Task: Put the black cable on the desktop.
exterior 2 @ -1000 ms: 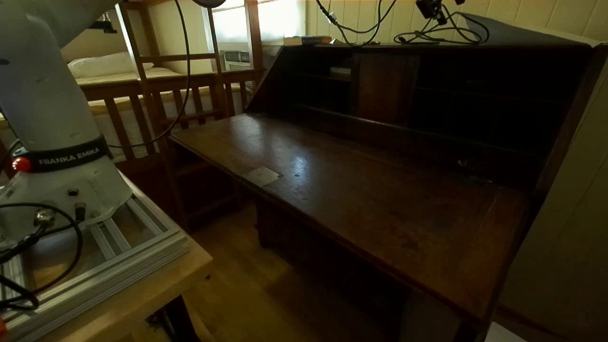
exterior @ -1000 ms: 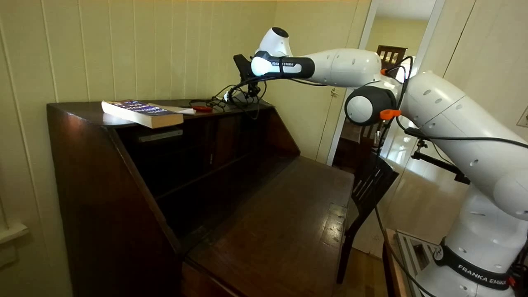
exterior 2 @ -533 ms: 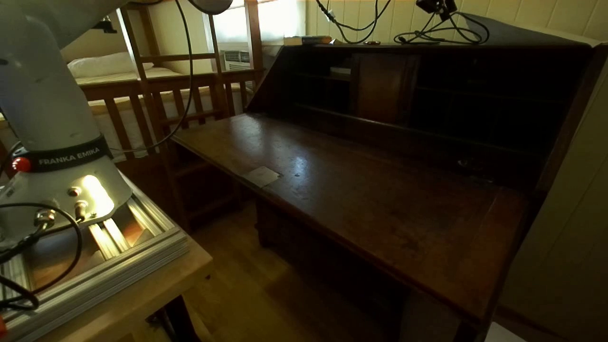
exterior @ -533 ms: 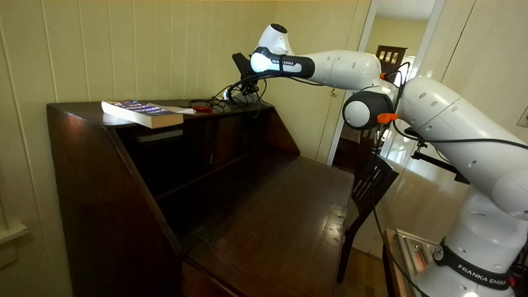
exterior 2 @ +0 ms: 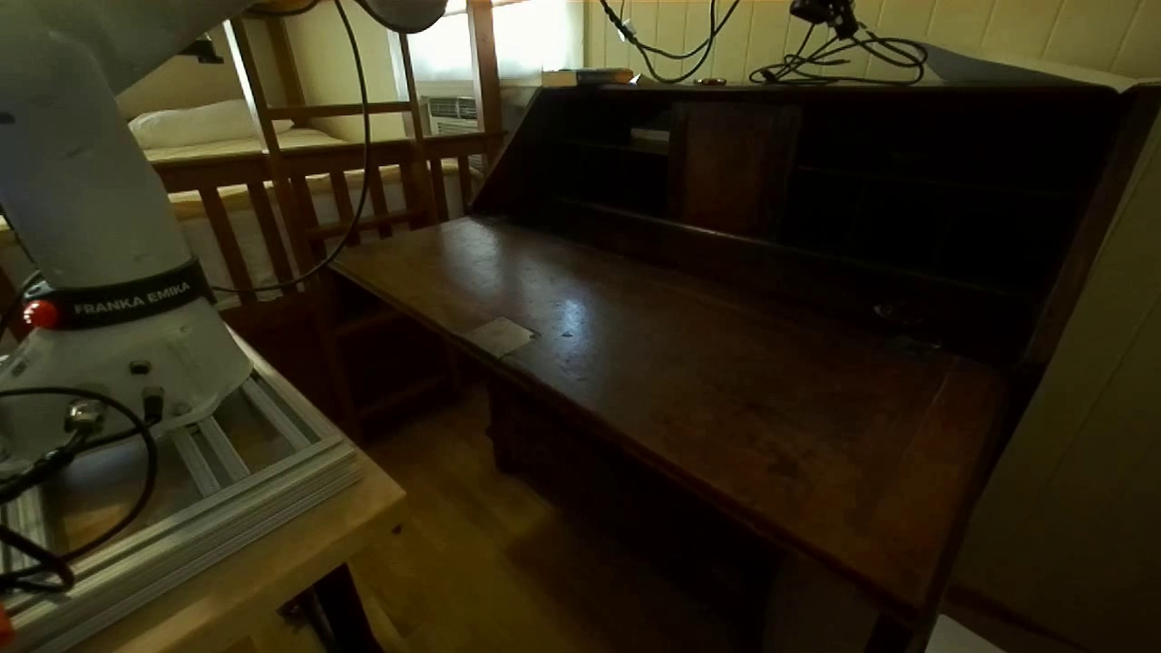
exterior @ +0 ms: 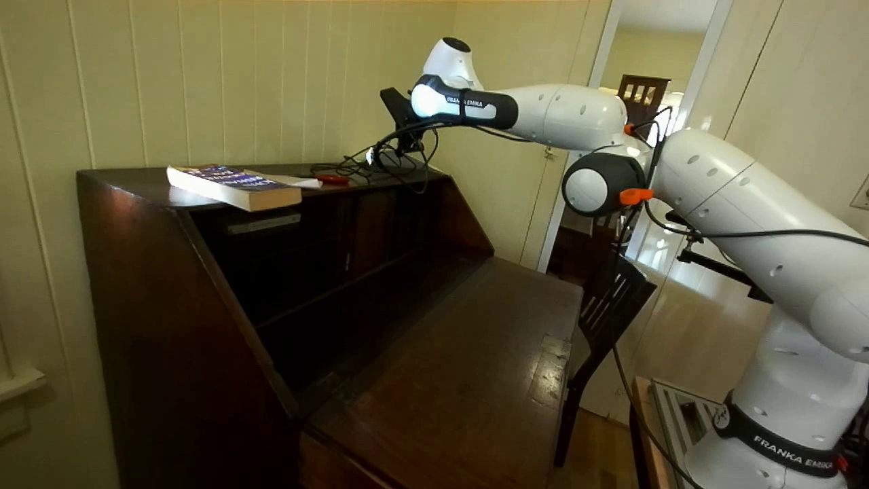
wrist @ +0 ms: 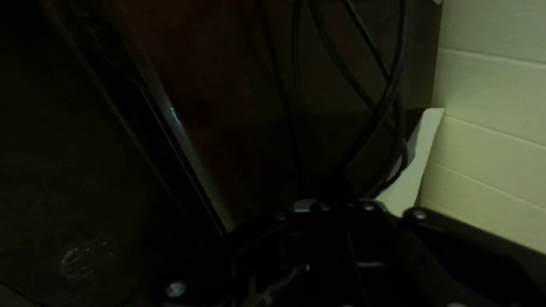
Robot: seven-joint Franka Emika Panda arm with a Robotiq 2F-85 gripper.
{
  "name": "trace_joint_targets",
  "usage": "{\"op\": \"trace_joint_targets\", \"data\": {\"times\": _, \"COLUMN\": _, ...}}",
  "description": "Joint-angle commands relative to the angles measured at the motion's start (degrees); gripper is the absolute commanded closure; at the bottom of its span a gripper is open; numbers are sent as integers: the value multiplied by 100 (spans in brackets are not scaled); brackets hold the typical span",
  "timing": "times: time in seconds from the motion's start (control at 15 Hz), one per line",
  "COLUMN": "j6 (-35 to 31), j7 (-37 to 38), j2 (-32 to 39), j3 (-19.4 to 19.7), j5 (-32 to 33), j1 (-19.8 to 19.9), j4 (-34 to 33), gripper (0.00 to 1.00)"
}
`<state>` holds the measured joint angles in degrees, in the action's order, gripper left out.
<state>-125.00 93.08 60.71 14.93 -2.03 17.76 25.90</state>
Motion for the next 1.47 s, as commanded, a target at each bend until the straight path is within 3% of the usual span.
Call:
{"op": "trace_joint_targets", "data": {"times": 0.0, "j6": 71, "j7": -566, "j2": -430, "j3": -448, "j5": -30, "j1": -42, "j4": -5, "gripper": 99}}
{"op": "trace_joint_targets", "data": {"times": 0.33, "j6": 114, "j7": -2052, "j2": -1096, "j3": -1233, "j5": -364, "j1": -87, "j4": -154, "gripper": 99}}
{"op": "trace_joint_targets", "data": {"times": 0.67, "j6": 10, "j7": -2787, "j2": -1722, "j3": -1515, "j5": -552, "j1": -46, "j4": -269, "gripper": 99}}
{"op": "trace_joint_targets", "data": {"times": 1.2, "j6": -506, "j7": -2298, "j2": -2608, "j3": -980, "j5": -217, "j1": -100, "j4": -410, "gripper": 99}}
{"op": "trace_joint_targets", "data": {"times": 1.4, "j6": -755, "j7": -1599, "j2": -2767, "j3": -578, "j5": 97, "j1": -275, "j4": -415, "gripper": 99}}
